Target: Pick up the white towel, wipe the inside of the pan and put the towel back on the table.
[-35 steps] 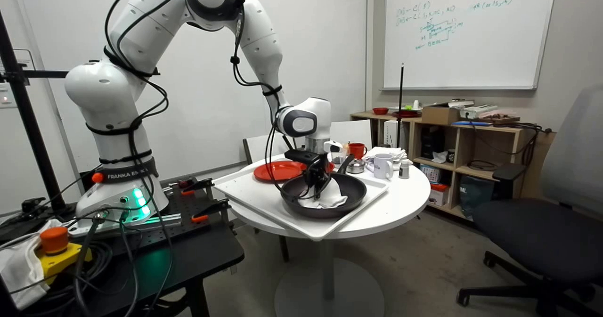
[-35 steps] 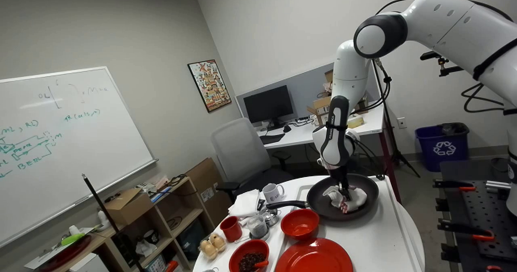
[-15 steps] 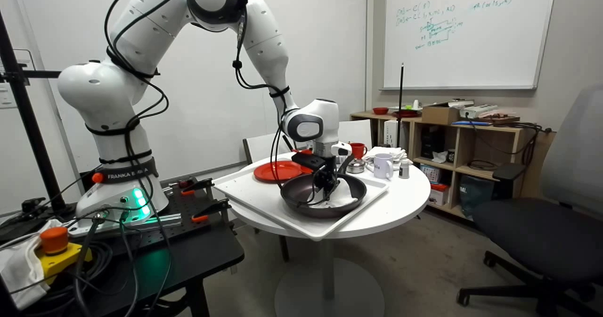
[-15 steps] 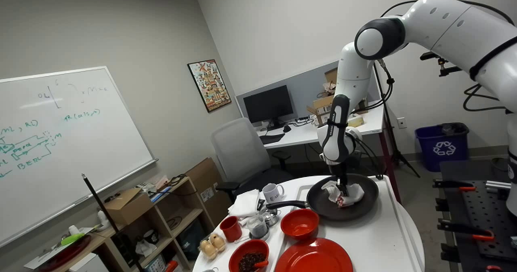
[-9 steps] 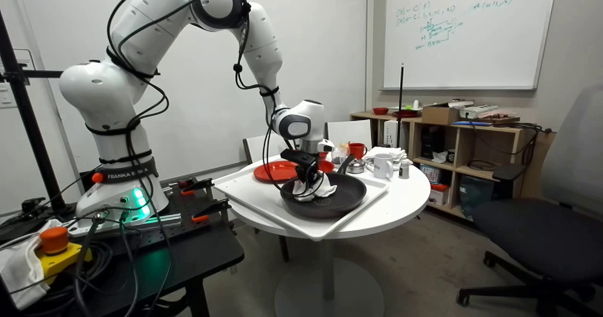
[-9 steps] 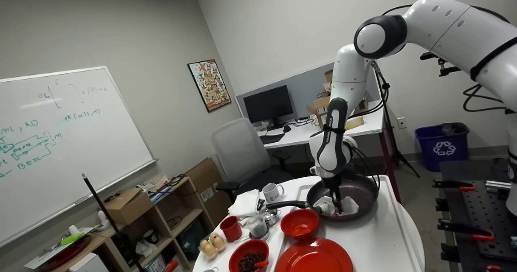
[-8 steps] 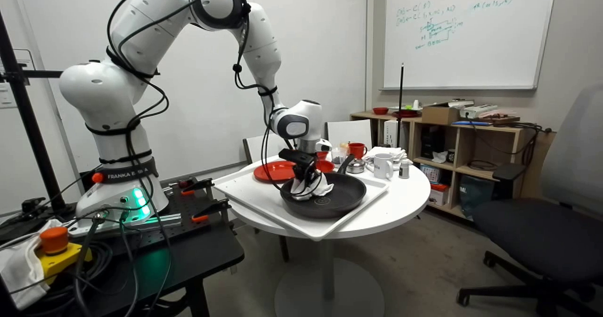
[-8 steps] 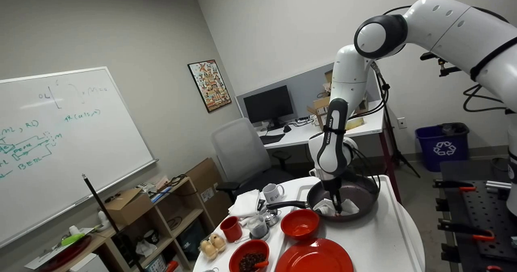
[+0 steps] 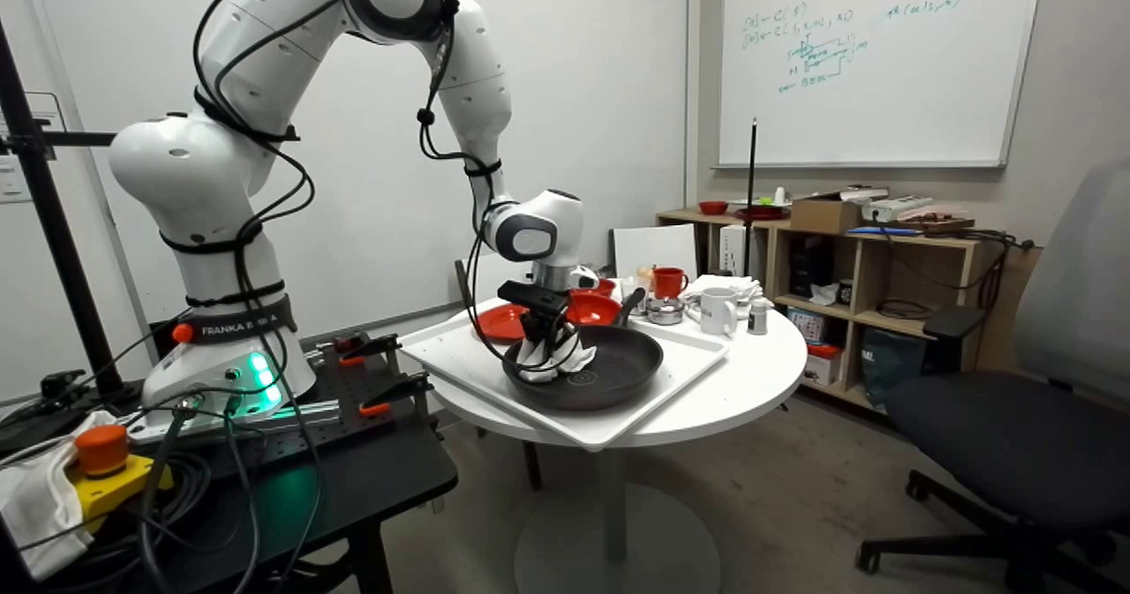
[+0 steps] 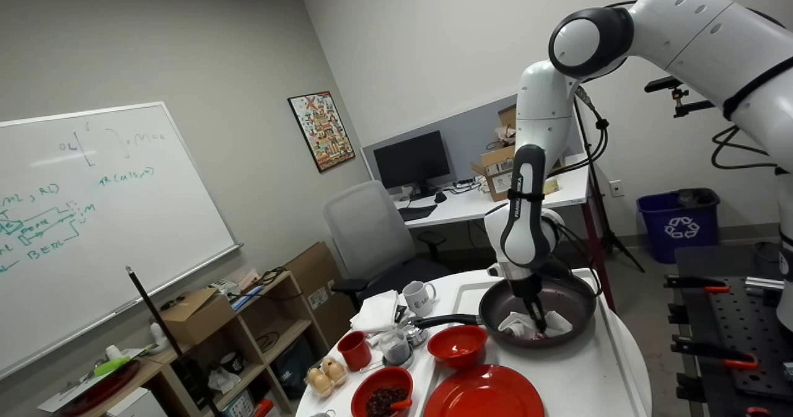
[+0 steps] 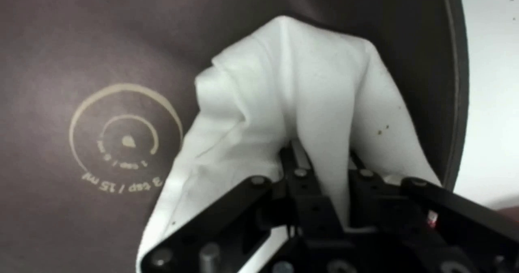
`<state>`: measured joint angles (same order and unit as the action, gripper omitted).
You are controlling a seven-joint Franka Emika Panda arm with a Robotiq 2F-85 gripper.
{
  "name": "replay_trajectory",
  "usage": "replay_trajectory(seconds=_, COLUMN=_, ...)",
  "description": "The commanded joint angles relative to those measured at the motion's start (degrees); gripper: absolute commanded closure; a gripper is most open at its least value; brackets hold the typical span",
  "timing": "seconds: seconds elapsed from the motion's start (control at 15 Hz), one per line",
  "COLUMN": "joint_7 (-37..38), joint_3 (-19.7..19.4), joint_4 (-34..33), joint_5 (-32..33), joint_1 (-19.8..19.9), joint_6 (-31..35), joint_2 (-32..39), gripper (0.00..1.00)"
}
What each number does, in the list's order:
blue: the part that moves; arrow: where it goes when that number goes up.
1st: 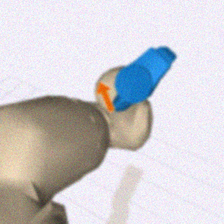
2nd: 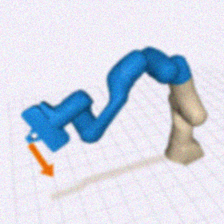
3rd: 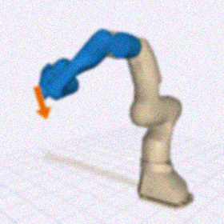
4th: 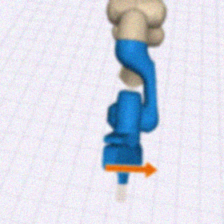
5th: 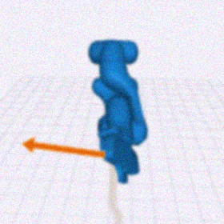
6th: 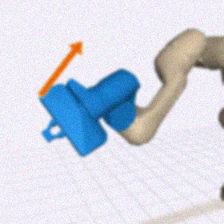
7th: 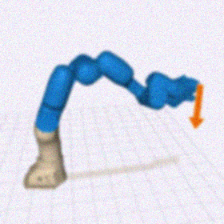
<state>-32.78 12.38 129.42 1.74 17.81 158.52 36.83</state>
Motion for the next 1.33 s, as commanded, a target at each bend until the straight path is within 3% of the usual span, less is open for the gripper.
replay_trajectory(seconds=0.0, joint_7=1.38, joint_3=-4.14, joint_4=7.09, joint_5=0.76, joint_1=0.22, joint_6=2.07, joint_2=-4.23, gripper=0.91)
replay_trajectory(seconds=0.33, joint_7=3.10, joint_3=-10.20, joint_4=10.06, joint_5=0.97, joint_1=1.27, joint_6=3.12, joint_2=-6.41, gripper=0.91)
replay_trajectory(seconds=0.6, joint_7=4.43, joint_3=-12.52, joint_4=8.50, joint_5=1.81, joint_1=0.62, joint_6=6.75, joint_2=-5.22, gripper=0.91)
replay_trajectory(seconds=0.73, joint_7=6.83, joint_3=-14.48, joint_4=8.65, joint_5=3.81, joint_1=-2.03, joint_6=11.29, joint_2=-4.60, gripper=0.91)
replay_trajectory(seconds=0.93, joint_7=12.60, joint_3=-20.88, joint_4=8.49, joint_5=8.47, joint_1=-10.11, joint_6=18.77, joint_2=-2.81, gripper=0.91)
replay_trajectory(seconds=1.27, joint_7=19.11, joint_3=-30.95, joint_4=7.04, joint_5=10.27, joint_1=-22.36, joint_6=22.76, joint_2=1.22, gripper=0.91)
